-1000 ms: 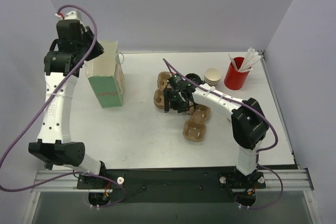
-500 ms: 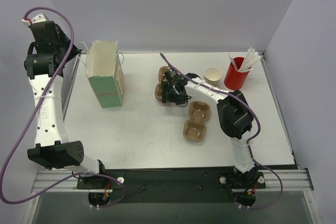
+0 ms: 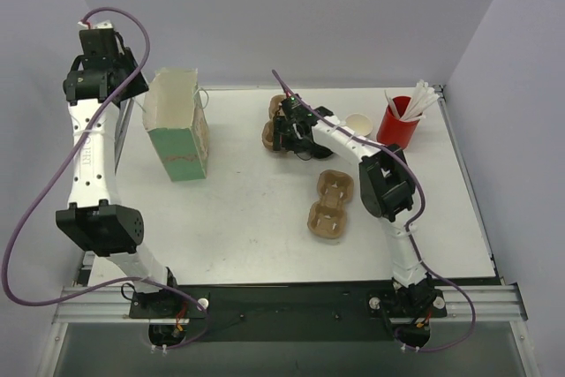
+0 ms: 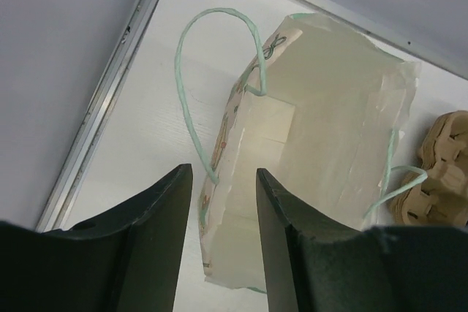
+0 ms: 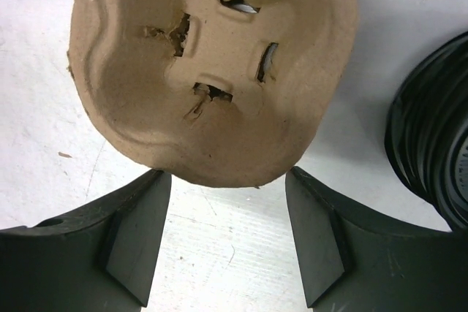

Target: Pack the takeout coffee

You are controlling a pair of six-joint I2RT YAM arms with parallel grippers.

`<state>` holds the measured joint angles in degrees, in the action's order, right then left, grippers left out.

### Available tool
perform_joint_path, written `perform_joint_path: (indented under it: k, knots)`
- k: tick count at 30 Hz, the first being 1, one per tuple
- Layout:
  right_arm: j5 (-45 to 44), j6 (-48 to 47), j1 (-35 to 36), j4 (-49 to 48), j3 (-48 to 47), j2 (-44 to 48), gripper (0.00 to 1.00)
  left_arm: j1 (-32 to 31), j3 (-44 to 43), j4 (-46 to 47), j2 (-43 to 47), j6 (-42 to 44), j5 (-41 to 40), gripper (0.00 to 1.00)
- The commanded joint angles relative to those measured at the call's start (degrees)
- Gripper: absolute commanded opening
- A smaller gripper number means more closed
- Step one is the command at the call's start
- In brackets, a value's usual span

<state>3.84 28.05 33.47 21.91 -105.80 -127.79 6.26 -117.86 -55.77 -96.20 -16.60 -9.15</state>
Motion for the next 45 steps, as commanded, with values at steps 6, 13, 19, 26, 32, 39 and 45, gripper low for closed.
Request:
perform_joint_path:
  k: [6, 13, 19, 26, 32, 39, 45]
  knots:
    - [-0.05, -1.07, 0.98, 3.31, -2.49, 4.82, 0.61, -1.43, -7.72, -2.06, -5.48, 5.43, -2.8, 0.5]
    - [0.21, -0.28, 2.65, 3.4, 0.94, 11.94, 0.61, -3.27, -13.88, -3.9, -10.83, 8.51, -4.22, 0.44]
    - [1.35, 0.77, 3.18, 3.14, 2.61, 16.07, 0.61, -4.33, -14.76, -4.79, -13.22, 9.04, -7.02, 0.43]
    - [1.53, 0.51, 3.18, 3.14, 4.37, 19.33, 0.61, -4.42, -13.62, -4.44, -14.45, 9.74, -8.7, 0.43]
    - [1.79, 0.51, 3.0, 3.14, 5.34, 20.3, 0.61, -4.33, -11.96, -4.44, -15.68, 9.83, -8.87, 0.43]
    - [1.96, 0.34, 2.56, 3.05, 6.48, 21.26, 0.61, -4.15, -10.9, -4.17, -16.91, 9.57, -9.13, 0.42]
    - [2.14, 0.6, 1.77, 3.05, 7.89, 22.49, 0.61, -4.06, -8.61, -3.38, -16.91, 9.31, -9.4, 0.37]
